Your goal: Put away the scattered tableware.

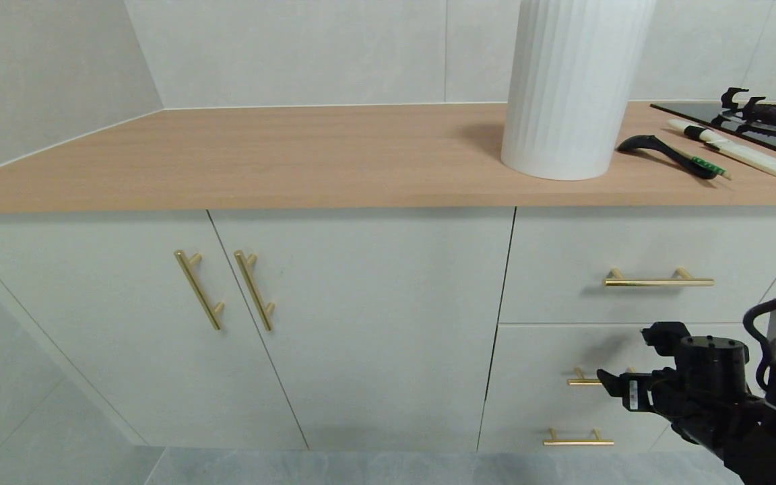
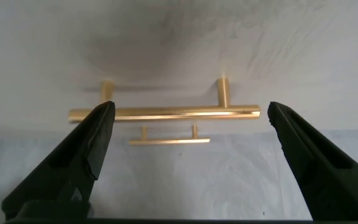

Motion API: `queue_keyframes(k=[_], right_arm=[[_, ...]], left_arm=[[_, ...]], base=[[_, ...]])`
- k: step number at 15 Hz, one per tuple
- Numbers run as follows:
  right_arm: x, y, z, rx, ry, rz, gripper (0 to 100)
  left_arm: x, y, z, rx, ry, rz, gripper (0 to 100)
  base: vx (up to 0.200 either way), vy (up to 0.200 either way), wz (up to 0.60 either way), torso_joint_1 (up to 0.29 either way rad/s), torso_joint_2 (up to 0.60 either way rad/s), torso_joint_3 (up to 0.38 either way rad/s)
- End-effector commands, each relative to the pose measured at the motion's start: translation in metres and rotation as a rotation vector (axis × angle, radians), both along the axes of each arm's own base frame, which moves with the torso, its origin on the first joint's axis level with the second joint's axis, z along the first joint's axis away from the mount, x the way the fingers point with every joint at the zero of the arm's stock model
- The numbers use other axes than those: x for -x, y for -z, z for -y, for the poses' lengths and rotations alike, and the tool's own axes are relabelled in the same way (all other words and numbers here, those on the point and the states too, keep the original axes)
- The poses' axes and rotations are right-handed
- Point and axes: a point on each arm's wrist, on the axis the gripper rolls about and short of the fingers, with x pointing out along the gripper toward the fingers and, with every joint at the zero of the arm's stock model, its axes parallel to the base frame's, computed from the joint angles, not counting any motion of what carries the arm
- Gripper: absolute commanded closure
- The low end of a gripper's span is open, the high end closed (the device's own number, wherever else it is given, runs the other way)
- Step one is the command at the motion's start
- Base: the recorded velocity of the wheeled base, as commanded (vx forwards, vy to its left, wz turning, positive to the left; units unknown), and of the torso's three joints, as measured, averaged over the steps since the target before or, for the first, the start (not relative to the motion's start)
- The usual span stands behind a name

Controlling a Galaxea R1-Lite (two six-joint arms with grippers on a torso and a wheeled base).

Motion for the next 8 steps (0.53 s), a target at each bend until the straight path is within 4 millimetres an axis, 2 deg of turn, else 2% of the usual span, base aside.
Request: queue_keyframes(k=[1, 8], right_arm=[[-0.0006, 0.0161, -0.0004, 0.008, 0.002, -0.046, 0], [-0.0092, 0.0199, -0.0010, -0.013, 0.030, -0.022, 0]], left_arm=[[-0.0001, 0.0000, 0.0000, 0.001, -0.001, -0.001, 0], [-0.0001, 0.0000, 0.0000, 0.001, -0.001, -0.001, 0]], base=[[0.000, 0.000, 0.00, 0.000, 0.00, 0.000], [0.000, 0.000, 0.00, 0.000, 0.00, 0.000]])
